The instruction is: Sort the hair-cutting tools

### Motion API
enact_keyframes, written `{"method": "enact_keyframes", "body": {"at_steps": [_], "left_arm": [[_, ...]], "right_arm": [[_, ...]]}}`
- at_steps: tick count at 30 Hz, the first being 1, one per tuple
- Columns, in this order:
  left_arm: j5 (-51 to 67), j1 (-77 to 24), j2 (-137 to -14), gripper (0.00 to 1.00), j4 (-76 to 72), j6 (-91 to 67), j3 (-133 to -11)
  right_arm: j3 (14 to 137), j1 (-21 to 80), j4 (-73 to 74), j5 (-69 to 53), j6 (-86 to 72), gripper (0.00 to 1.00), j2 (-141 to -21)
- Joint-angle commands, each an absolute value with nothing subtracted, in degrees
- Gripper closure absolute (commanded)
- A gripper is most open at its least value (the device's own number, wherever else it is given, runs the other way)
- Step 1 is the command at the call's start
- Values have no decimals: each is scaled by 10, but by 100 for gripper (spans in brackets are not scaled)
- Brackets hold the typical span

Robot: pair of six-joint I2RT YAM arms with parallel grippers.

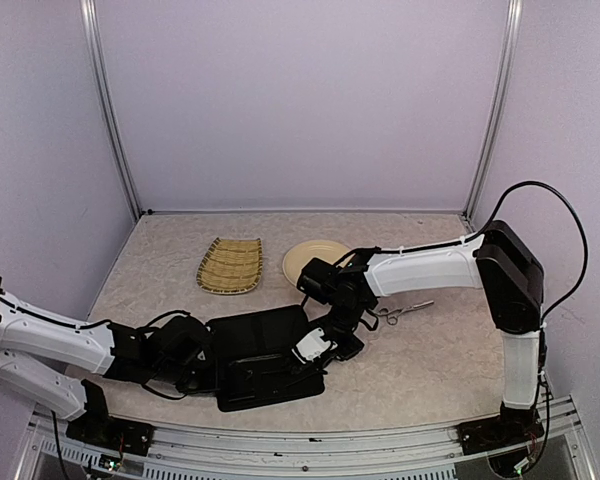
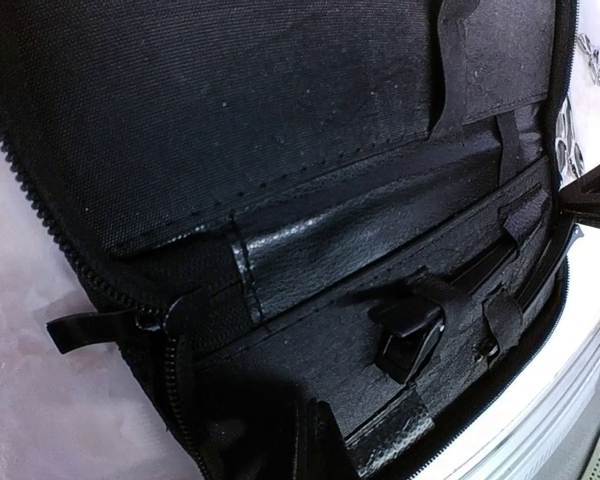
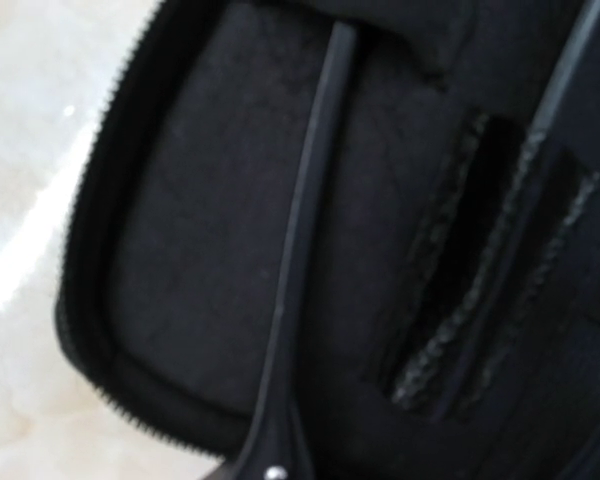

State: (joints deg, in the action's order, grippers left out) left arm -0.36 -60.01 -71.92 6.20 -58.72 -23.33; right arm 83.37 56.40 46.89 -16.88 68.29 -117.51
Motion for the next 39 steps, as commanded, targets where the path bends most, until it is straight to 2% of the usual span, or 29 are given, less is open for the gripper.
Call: {"method": "enact_keyframes", "body": {"at_steps": [1, 24, 39], "left_arm": [[13, -607, -745, 100, 91, -585, -210], [21, -612, -767, 100, 64, -592, -197], [19, -616, -767, 100, 61, -590, -198]], "right_arm": [[833, 575, 445, -201, 679, 100, -1200], [857, 621, 456, -243, 630, 100, -1230], [843, 609, 426, -189, 549, 100, -1226]]}}
